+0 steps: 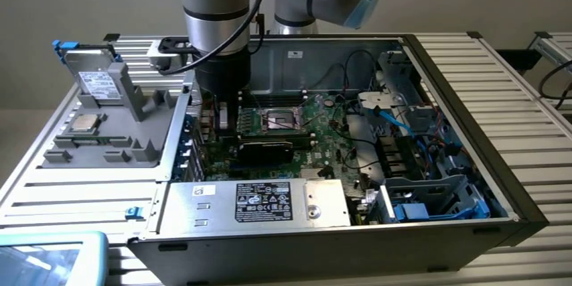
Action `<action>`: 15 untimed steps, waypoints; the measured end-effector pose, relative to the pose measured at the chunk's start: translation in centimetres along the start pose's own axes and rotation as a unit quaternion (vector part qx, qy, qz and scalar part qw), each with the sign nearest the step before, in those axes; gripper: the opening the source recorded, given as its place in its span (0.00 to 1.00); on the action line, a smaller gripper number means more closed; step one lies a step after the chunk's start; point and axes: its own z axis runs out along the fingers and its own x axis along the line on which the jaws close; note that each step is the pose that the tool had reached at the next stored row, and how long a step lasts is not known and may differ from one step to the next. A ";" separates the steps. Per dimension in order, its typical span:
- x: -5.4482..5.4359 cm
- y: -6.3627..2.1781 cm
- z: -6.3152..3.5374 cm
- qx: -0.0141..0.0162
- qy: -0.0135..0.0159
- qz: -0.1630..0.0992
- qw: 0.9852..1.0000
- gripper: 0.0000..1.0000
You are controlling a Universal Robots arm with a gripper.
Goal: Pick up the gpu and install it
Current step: 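Press down on the gpu until it lock into place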
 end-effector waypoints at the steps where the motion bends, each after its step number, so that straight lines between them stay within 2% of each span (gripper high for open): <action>1: 0.0 0.00 0.05 0.000 0.000 0.000 1.000 0.12; 15: 0.0 -0.02 0.66 0.000 0.000 0.000 1.000 0.12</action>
